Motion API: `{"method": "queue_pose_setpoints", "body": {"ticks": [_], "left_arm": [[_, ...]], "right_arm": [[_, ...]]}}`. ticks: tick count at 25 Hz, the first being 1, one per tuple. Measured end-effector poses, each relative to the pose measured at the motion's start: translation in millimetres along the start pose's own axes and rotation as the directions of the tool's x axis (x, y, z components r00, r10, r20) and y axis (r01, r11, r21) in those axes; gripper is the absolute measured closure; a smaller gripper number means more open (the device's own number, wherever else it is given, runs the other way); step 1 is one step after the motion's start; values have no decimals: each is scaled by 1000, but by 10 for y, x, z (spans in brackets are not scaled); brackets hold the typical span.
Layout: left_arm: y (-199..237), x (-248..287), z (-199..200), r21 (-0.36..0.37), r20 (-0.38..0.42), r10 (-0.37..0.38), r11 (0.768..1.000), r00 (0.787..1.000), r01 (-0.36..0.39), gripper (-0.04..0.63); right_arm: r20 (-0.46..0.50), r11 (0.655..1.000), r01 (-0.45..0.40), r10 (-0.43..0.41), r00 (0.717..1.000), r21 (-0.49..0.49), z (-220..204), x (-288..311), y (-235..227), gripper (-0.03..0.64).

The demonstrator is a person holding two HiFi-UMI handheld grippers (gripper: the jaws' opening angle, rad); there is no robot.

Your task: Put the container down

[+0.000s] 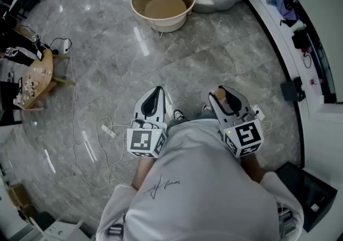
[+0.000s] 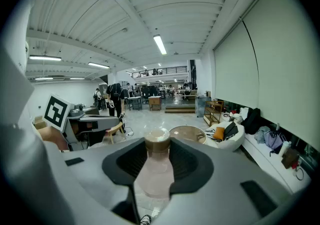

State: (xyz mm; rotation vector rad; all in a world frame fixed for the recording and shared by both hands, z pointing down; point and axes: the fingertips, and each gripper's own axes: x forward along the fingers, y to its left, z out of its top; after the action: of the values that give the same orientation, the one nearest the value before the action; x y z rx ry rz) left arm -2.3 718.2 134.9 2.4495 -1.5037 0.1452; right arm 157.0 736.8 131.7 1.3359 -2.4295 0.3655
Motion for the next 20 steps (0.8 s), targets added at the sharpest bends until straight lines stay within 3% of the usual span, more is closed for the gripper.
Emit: {"method": "queue_pose_setpoints", "body": {"ticks": [12, 20], "left_arm": [[181, -57, -53, -39, 14, -20, 999, 1000, 21, 578], [285, 42, 11, -61, 4, -22, 998, 1000, 22, 577]], "right_arm": [[-7, 1000, -11, 10, 1000, -2, 33, 152, 182, 469], [58, 998, -64, 64, 996, -4, 257, 288, 229, 469]]}}
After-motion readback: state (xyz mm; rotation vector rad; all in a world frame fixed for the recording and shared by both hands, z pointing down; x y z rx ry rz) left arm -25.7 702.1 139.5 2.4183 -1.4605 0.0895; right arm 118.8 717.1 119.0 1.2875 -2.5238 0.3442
